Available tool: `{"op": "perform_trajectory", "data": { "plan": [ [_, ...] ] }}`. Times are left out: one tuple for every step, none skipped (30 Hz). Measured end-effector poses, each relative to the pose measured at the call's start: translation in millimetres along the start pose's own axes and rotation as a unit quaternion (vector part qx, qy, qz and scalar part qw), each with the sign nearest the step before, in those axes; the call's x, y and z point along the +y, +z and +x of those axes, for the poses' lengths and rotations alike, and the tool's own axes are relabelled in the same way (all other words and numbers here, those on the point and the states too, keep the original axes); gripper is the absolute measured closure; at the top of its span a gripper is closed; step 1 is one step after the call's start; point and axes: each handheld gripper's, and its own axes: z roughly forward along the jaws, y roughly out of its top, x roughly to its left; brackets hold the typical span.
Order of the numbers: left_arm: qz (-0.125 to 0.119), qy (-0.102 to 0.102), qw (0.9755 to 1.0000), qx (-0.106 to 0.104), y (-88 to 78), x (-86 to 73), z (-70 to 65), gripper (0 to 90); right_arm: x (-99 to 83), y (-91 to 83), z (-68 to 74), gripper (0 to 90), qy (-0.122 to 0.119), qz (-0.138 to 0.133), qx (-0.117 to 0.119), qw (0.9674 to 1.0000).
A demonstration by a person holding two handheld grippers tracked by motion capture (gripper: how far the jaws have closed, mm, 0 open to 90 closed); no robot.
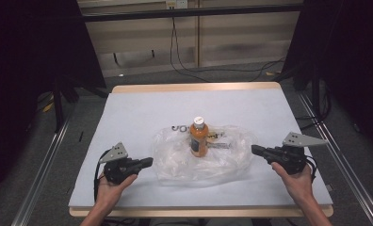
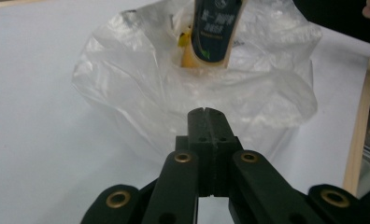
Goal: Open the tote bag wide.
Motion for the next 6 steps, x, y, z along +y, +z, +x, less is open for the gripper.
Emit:
{"op": "perform_trajectory", "data": {
  "plan": [
    [-0.011,-0.004,0.9999,-0.001,-2.0,1.0,-1.0,90.0,-2.6,-4.7,0.0,90.0,-0.001,-0.006,-0.005,1.0],
    [-0.01,0.002,0.9999,0.004,-3.3,2.1,-0.5,90.0,-4.1,-5.6,-1.3,90.0,0.0,-0.008,-0.005,1.0],
    [-0.012,0.003,0.9999,0.007,-4.1,2.5,-0.1,90.0,-4.7,-6.2,-2.1,90.0,-0.004,-0.004,-0.008,1.0],
    [-0.015,0.001,0.9999,0.004,-4.4,2.2,1.0,89.8,-5.0,-6.7,-2.6,90.0,-0.007,-0.006,-0.01,0.9999],
    [-0.014,0.0,0.9999,0.004,-4.1,1.9,1.2,88.1,-5.0,-7.2,-3.5,82.7,-0.007,-0.013,-0.004,0.9999],
    [-0.014,0.0,0.9999,0.004,-4.1,1.9,1.2,88.6,-4.7,-7.6,-3.5,77.3,-0.007,-0.015,-0.005,0.9999]
  ]
}}
